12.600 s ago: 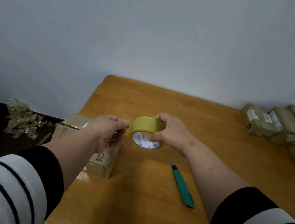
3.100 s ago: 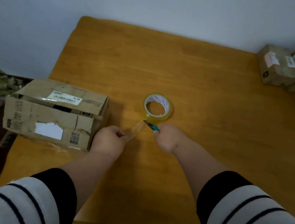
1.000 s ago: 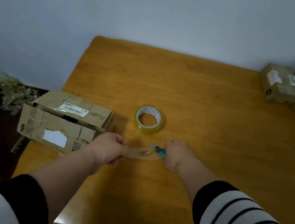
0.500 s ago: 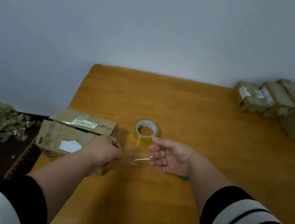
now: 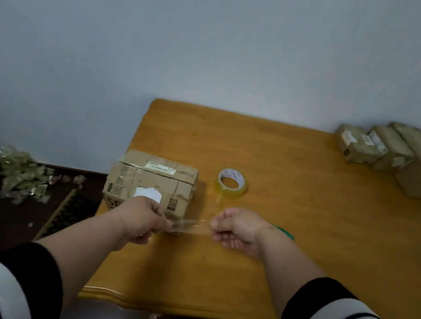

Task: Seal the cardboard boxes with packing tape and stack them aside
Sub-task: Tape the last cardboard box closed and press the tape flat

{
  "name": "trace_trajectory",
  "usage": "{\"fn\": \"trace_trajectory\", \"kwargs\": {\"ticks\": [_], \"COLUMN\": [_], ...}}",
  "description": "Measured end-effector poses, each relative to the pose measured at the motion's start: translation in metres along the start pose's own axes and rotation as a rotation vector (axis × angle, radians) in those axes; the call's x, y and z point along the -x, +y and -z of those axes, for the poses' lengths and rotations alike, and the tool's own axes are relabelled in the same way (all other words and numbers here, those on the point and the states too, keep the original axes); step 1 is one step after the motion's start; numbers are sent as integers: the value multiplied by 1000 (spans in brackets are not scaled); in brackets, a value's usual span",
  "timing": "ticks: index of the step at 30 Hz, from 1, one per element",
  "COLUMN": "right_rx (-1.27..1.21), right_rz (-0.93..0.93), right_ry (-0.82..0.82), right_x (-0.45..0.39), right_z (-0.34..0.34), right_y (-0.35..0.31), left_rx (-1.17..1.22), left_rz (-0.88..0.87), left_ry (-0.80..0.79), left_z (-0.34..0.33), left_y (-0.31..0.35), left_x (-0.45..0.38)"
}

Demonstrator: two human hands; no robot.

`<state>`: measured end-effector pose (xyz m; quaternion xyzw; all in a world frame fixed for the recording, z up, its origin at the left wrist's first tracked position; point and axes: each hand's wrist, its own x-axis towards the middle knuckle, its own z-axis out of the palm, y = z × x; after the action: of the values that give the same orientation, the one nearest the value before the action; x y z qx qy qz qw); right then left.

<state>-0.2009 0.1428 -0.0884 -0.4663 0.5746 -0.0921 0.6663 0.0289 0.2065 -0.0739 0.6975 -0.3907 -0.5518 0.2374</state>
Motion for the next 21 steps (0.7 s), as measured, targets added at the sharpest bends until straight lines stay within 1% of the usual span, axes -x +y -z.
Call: {"fn": "trace_trajectory", "kwargs": {"ticks": [5, 10, 13, 15, 18, 21], "right_rx": [57, 210, 289, 376, 537, 629], "right_rz": [73, 161, 212, 256, 334, 398], "right_ry": [78, 151, 201, 220, 222, 206], "right_x": [-7, -23, -36, -45, -59, -73], "right_z": [-14, -12, -10, -9, -9, -13], "right_y": [-8, -30, -46, -56, -74, -88], "left_rx": [-18, 48, 99, 175, 315, 394], "left_rz": [37, 83, 80, 60, 31, 10], "left_ry": [43, 63, 96, 138, 244, 344], "left_z": [8, 10, 6, 2, -7, -17], "left_y": [-6, -5, -4, -4, -5, -9], "left_x": [-2, -9, -14, -17, -22, -27]}}
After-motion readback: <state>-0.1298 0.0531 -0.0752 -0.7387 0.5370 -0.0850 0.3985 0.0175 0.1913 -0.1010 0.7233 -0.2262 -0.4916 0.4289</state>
